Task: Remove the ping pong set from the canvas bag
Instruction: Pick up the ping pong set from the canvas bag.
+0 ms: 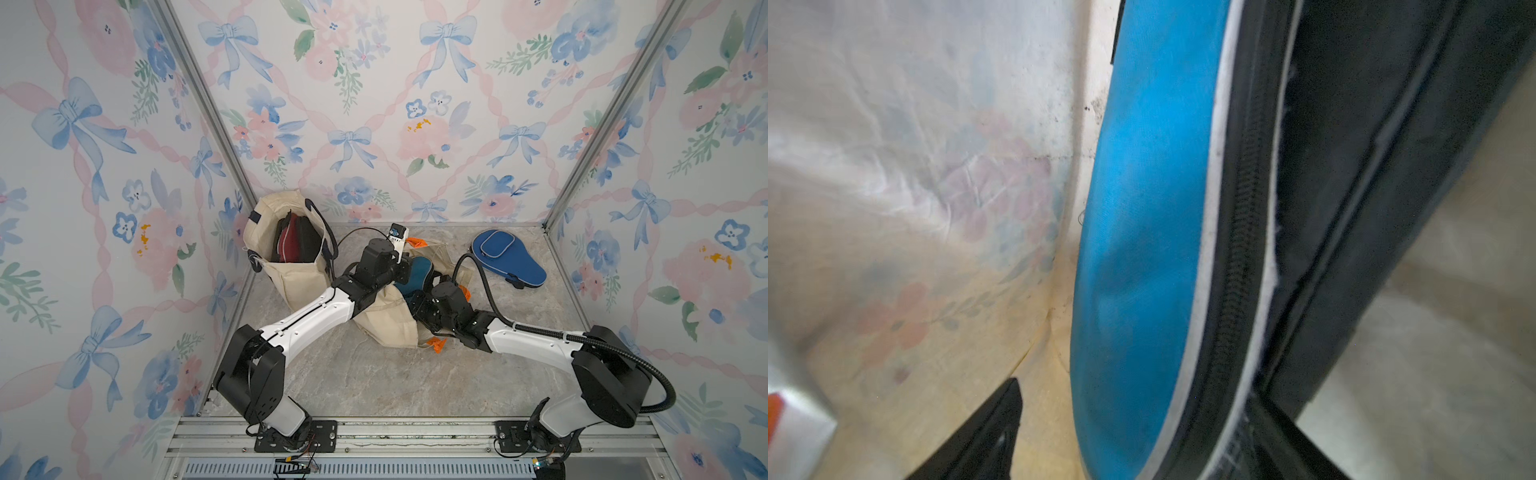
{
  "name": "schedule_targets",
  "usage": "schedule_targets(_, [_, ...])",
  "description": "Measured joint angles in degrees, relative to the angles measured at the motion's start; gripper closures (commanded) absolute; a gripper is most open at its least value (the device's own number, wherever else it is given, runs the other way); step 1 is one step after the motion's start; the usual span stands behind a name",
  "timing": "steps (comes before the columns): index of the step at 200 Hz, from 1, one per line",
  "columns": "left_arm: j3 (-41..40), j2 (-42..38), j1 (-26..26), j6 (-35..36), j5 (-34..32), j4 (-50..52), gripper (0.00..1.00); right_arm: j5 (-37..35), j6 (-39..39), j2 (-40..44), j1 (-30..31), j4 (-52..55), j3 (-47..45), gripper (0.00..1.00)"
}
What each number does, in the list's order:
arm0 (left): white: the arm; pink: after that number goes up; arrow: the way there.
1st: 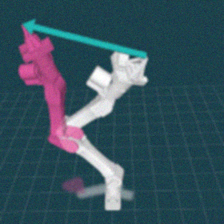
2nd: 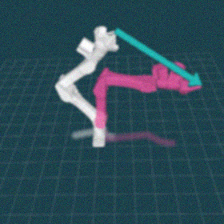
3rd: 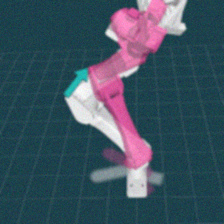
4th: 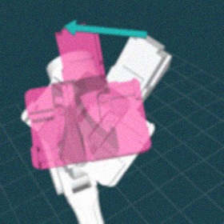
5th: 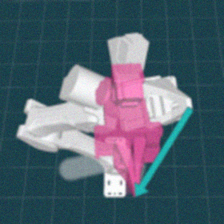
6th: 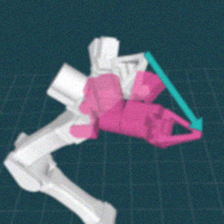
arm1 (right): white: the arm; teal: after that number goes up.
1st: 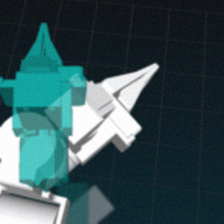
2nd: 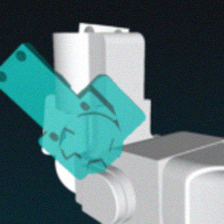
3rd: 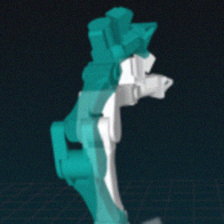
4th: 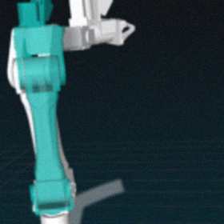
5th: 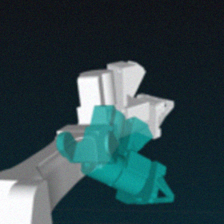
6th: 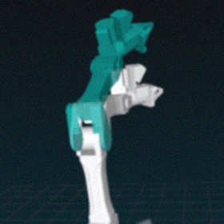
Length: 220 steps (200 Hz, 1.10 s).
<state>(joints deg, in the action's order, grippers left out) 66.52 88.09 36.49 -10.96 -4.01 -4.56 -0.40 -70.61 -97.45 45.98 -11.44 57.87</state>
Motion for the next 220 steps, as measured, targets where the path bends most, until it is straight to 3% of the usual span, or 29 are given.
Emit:
schedule_targets(121, [-0.09, 0.22, 0.70, 0.42, -0.48, -0.09, 1.00, -1.01, 1.68, -0.07, -1.20, -5.33, 0.00, 0.22])
schedule_targets(220, [-0.09, 0.50, 1.07, 0.44, -0.48, -0.15, 1.00, -4.35, 5.22, -1.05, -2.03, -2.49, 1.51, 0.21])
